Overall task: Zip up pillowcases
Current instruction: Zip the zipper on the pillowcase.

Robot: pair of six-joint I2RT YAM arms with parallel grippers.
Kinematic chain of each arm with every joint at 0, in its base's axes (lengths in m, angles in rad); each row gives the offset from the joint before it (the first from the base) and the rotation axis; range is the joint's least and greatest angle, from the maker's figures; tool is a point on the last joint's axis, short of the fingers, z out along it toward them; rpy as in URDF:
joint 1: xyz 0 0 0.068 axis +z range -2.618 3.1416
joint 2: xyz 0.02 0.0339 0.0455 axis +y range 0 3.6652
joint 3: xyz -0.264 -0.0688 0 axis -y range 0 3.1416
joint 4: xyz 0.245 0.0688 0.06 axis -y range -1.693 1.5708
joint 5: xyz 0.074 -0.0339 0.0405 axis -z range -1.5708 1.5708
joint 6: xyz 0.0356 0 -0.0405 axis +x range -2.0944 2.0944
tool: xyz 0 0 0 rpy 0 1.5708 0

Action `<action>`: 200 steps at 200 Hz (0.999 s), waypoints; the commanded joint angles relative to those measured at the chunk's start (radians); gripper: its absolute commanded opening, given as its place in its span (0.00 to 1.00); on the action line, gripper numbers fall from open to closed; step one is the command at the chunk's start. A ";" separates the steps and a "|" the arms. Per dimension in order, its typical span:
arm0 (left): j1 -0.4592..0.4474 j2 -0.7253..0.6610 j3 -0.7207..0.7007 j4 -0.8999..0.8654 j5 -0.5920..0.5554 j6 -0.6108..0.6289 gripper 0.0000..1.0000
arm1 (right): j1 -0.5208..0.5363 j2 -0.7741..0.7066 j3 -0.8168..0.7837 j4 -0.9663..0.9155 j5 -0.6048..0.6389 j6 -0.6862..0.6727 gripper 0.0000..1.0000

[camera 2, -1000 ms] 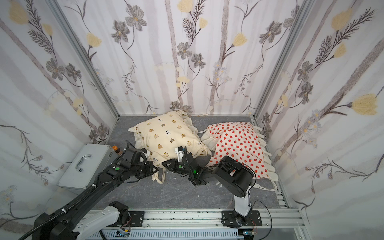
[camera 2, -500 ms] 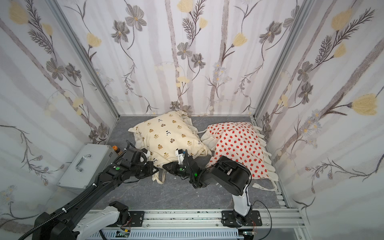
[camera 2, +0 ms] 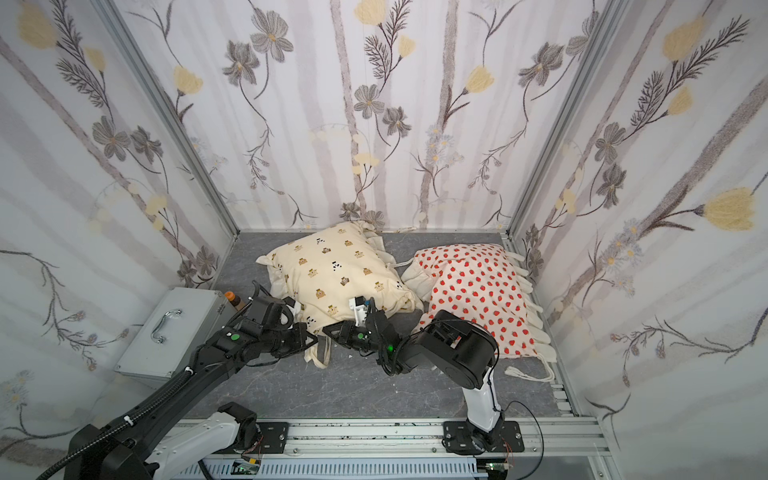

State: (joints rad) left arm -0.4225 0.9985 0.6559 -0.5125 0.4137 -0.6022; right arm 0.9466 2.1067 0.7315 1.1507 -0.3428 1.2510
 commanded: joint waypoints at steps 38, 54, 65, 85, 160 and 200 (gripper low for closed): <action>0.001 -0.005 -0.002 -0.007 -0.004 0.011 0.00 | -0.002 -0.005 0.006 0.076 -0.015 0.019 0.25; 0.001 -0.004 -0.004 -0.002 -0.001 0.011 0.00 | -0.002 0.000 0.006 0.079 -0.022 0.019 0.24; 0.001 -0.003 -0.002 -0.004 -0.001 0.013 0.00 | 0.000 0.004 0.006 0.084 -0.023 0.019 0.23; 0.001 0.000 -0.005 -0.004 -0.001 0.015 0.00 | 0.000 0.006 0.006 0.102 -0.028 0.022 0.23; 0.001 -0.001 -0.002 -0.003 0.005 0.016 0.00 | 0.001 0.025 0.048 0.109 -0.039 0.023 0.21; 0.000 0.000 -0.001 -0.004 0.002 0.016 0.00 | 0.002 0.027 0.037 0.100 -0.032 0.015 0.18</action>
State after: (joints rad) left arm -0.4225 0.9977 0.6502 -0.5125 0.4118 -0.5972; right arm 0.9470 2.1292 0.7696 1.2060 -0.3729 1.2633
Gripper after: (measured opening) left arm 0.052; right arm 0.186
